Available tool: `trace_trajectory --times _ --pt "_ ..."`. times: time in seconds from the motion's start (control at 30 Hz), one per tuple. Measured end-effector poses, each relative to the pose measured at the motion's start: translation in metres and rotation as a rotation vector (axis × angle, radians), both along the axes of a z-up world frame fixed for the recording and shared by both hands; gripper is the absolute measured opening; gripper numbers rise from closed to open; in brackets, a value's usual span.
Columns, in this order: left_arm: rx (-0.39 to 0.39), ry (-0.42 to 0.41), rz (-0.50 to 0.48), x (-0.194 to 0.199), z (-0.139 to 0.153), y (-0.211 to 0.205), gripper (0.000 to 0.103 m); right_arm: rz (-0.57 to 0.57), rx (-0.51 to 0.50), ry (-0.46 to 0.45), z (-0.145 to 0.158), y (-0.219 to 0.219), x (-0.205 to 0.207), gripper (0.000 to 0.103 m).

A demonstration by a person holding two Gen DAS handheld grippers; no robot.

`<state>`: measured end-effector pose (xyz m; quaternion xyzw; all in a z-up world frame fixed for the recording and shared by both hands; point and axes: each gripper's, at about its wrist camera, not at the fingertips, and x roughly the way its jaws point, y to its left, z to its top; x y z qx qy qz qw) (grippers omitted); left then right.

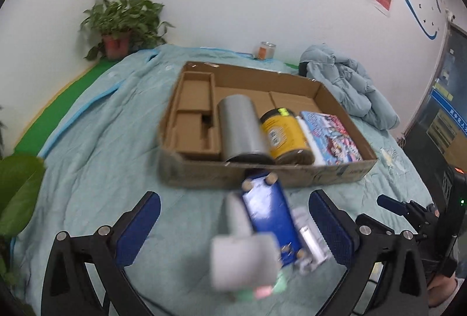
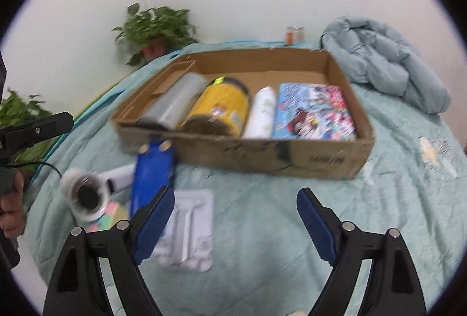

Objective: Organize rigid objects
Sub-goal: 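Open both grippers and withdraw toward the white handheld fan, then grasp the white handheld fan head with both grippers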

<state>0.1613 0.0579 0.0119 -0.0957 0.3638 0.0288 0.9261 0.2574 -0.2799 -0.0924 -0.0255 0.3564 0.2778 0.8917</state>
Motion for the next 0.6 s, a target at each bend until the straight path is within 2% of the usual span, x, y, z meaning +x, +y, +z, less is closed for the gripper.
trace_trajectory --times 0.07,0.17,0.3,0.43,0.57,0.6 --pt "-0.024 0.022 0.028 -0.024 -0.006 0.014 0.103 0.064 0.042 0.082 -0.007 0.005 -0.011 0.086" --pt "-0.104 0.058 0.04 -0.042 -0.02 0.026 0.102 0.128 0.071 0.167 -0.018 0.021 -0.021 0.086" --pt "-0.203 0.087 0.03 -0.051 -0.04 0.035 0.102 0.169 0.057 0.189 -0.021 0.039 -0.037 0.086" --pt "-0.264 0.109 0.022 -0.036 -0.053 0.04 0.101 0.252 0.058 0.18 -0.015 0.051 -0.048 0.085" --pt "-0.327 0.119 -0.045 -0.019 -0.056 0.034 0.098 0.277 0.039 0.197 -0.023 0.057 -0.052 0.085" --pt "-0.338 0.129 -0.069 -0.015 -0.058 0.03 0.096 0.273 0.043 0.211 -0.026 0.057 -0.052 0.082"
